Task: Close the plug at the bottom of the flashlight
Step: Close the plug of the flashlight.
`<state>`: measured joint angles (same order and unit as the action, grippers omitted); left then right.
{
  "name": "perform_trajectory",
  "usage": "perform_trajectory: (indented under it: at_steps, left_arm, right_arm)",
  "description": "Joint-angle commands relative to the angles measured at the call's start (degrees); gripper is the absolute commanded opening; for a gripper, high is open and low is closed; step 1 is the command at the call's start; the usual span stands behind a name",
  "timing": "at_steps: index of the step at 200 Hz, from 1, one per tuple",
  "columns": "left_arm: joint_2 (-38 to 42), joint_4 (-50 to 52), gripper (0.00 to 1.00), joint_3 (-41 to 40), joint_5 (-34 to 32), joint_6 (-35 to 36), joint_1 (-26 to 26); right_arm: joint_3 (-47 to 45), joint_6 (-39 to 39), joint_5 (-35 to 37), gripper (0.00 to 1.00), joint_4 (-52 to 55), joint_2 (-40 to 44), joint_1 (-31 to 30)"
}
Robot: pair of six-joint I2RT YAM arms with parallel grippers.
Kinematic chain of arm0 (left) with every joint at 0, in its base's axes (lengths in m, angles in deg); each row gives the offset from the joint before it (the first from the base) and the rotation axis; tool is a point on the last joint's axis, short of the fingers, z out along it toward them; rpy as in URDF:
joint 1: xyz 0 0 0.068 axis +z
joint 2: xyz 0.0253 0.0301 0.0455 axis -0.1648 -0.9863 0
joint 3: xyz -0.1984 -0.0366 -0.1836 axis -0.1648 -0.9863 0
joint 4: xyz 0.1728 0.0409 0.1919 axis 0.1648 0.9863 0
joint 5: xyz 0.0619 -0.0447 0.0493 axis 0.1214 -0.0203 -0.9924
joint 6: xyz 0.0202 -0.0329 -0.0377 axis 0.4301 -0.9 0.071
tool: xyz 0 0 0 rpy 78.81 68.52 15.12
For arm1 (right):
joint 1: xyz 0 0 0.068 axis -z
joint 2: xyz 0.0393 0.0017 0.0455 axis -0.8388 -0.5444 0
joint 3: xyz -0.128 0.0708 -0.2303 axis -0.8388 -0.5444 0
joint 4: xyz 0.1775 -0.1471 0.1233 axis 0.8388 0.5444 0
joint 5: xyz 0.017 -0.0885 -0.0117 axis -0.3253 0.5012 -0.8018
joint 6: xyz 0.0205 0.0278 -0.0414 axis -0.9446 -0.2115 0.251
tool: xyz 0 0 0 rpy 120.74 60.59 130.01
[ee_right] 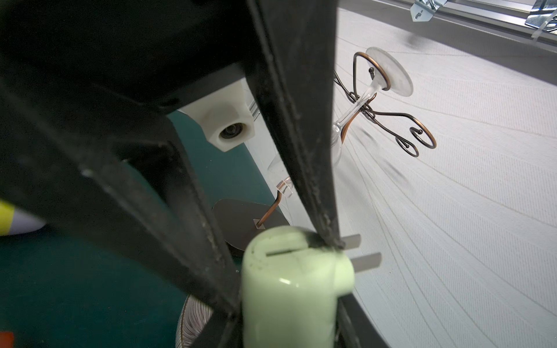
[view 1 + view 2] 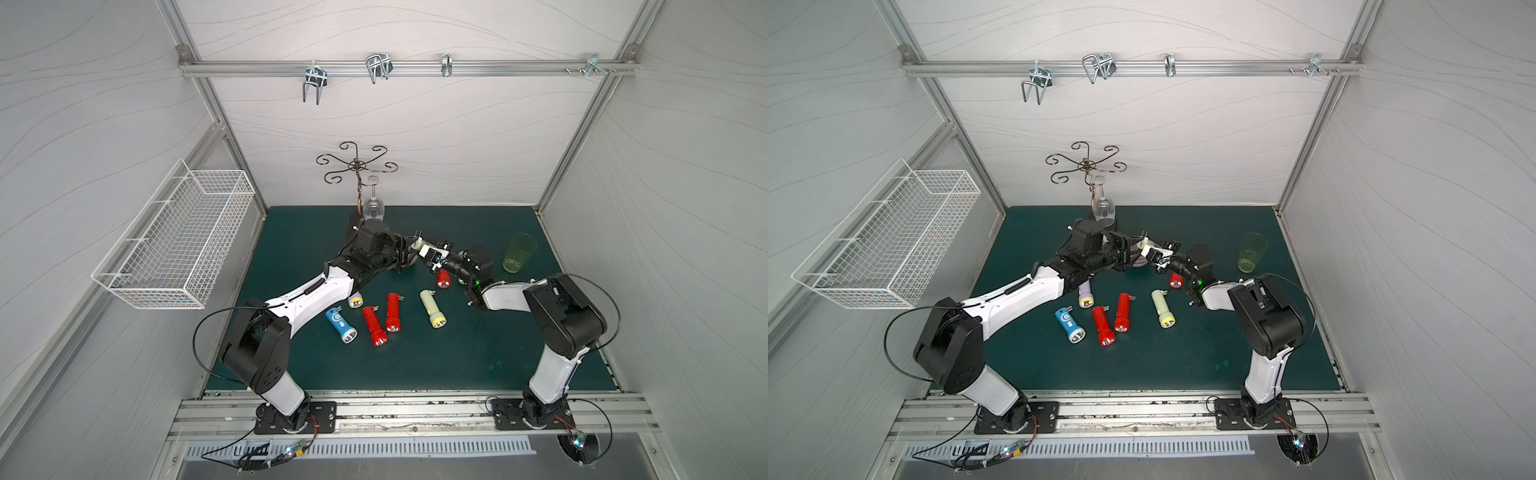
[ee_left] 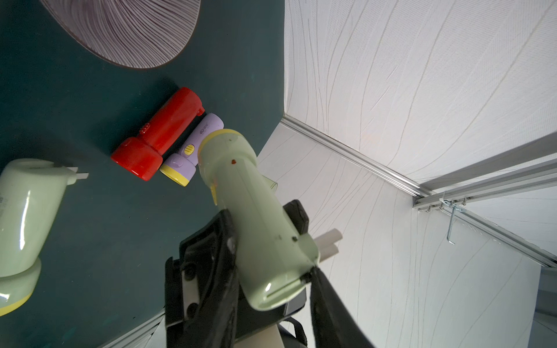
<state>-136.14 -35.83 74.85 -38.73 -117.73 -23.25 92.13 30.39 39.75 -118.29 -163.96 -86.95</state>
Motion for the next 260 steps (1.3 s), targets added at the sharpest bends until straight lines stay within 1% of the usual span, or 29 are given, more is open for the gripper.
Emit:
perform_trajectory:
  at_steps: [1, 50, 91, 94, 101, 133, 139, 160, 178, 208, 233, 260]
  left_arm:
    - [-1.36, -2.16, 0.39, 2.10, 0.75, -1.28, 0.12]
    - [-3.47, -2.41, 0.33, 2.81, 2.75, -0.27, 0.17]
    - [-4.08, -3.66, 0.20, 2.35, 3.35, -0.07, 0.30]
    - [-3.99, -3.76, 0.17, 2.22, 3.31, -0.14, 0.30]
    - [-3.84, -3.94, 0.14, 2.03, 3.33, 0.01, 0.46]
    - [-2.54, -4.31, 0.12, 0.95, 3.32, 0.84, 1.44]
    - [-2.26, -4.17, 0.12, 0.81, 3.32, 1.08, 1.59]
    - [-0.84, -3.75, 0.12, 0.16, 3.55, 2.56, 2.29]
    - [0.92, -2.58, 0.12, -0.65, 3.75, 5.87, 3.25]
    - [4.08, -1.91, 0.14, -5.23, 4.16, 10.13, 5.41]
    - [6.36, -1.22, 0.15, -8.99, 3.73, 15.71, 7.08]
    - [8.76, 0.80, 0.16, -11.74, 2.70, 22.95, 9.01]
  right_arm:
    - [2.23, 0.41, -2.73, 0.00, -1.94, 2.67, -1.37]
    - [3.79, 0.52, -3.85, 0.00, -1.86, 3.11, -2.31]
    - [4.02, 0.15, -3.52, 0.00, -1.94, 3.71, -2.75]
    - [3.88, 0.15, -3.37, 0.00, -1.94, 3.77, -2.73]
    - [3.57, 0.06, -3.05, 0.00, -1.94, 3.97, -2.68]
    - [1.95, -1.17, -1.02, 0.00, -1.94, 4.52, -2.38]
    - [1.69, -1.62, -0.50, 0.00, -3.81, 4.50, -2.33]
    - [1.23, -1.96, 2.87, 0.00, -3.78, 4.23, -2.16]
    - [0.48, -2.34, 6.49, 0.00, -3.06, 4.56, -2.05]
    - [-1.50, -3.62, 10.70, 0.00, -2.56, 6.32, -2.08]
    - [-3.73, -4.82, 14.68, 0.00, -0.17, 8.93, -2.77]
    - [-6.40, -5.09, 23.10, 0.00, 2.85, 13.16, -5.18]
